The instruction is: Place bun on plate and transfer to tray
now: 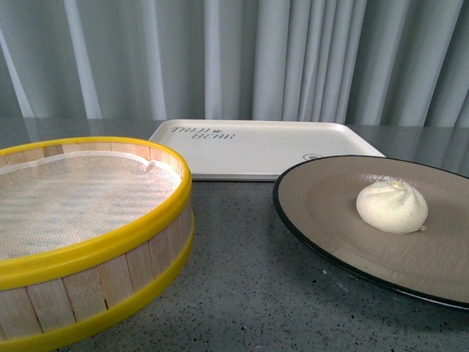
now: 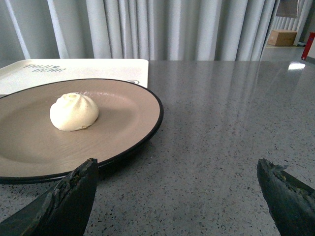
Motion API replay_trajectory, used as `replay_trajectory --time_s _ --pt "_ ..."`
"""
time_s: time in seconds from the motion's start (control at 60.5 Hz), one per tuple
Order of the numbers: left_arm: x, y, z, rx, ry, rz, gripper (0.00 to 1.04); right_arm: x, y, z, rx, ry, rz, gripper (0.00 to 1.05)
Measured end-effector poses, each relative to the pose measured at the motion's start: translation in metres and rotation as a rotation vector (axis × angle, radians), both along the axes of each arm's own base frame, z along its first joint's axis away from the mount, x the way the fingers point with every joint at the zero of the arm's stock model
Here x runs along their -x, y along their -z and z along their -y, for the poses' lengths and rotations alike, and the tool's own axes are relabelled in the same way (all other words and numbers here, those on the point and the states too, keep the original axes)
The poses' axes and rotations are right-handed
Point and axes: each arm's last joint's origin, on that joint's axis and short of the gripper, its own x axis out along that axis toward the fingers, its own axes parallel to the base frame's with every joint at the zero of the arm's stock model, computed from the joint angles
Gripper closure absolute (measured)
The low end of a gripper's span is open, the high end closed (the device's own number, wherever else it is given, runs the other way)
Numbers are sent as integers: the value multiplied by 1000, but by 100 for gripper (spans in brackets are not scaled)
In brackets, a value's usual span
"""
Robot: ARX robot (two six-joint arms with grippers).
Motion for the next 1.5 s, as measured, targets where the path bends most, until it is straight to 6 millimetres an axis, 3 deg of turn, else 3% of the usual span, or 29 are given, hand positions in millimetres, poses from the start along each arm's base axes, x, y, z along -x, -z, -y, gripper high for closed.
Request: replay_trajectory --time_s 0.116,0.198,0.297,0.413,0.545,0.743,0.876,1.008,1.223,1.503 --pt "0 0 0 0 0 0 55 0 0 0 0 0 0 9" --pt "0 0 0 0 0 0 41 -1 -1 -2 121 157 -60 9" --pt "0 0 0 0 1 0 25 -8 -20 -5 234 260 -71 9" --pt "0 0 0 0 2 0 6 -24 -52 -2 152 215 -25 9" --pt "0 0 0 0 1 0 7 -53 -70 12 -60 165 -58 9" --pt "0 0 0 0 1 0 7 -91 -53 37 -553 151 -283 9" --pt "0 0 0 0 1 0 7 -105 -51 36 -876 133 -354 9" --pt "0 0 0 0 1 0 7 -115 -51 27 -1075 116 -398 9" --pt "0 0 0 0 1 0 7 -122 -44 10 -1204 96 -474 9" --pt "0 0 0 0 1 0 7 -124 -40 -19 -1250 -21 -577 9"
